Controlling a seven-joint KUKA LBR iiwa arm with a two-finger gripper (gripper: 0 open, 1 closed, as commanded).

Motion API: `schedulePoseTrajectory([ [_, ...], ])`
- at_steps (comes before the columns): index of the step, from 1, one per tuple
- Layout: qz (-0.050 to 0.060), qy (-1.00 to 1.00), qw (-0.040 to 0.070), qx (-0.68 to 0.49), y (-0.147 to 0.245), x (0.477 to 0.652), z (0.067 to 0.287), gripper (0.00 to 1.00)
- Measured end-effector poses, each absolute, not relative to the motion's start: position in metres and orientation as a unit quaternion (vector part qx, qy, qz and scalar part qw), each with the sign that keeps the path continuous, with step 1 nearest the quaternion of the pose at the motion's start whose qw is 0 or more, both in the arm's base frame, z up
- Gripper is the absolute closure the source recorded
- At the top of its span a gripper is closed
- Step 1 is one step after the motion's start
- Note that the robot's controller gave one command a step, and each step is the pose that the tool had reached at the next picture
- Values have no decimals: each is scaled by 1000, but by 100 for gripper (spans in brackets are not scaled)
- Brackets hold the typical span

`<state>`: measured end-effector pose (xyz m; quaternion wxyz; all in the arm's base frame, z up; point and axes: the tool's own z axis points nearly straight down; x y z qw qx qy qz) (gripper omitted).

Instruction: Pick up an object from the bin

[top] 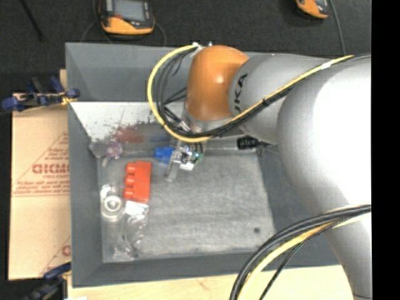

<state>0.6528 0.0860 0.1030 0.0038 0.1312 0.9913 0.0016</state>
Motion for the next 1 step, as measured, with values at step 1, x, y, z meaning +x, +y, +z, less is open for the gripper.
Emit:
schedulePoseTrajectory([
  [1,0,972,2,234,61,653,101,0],
])
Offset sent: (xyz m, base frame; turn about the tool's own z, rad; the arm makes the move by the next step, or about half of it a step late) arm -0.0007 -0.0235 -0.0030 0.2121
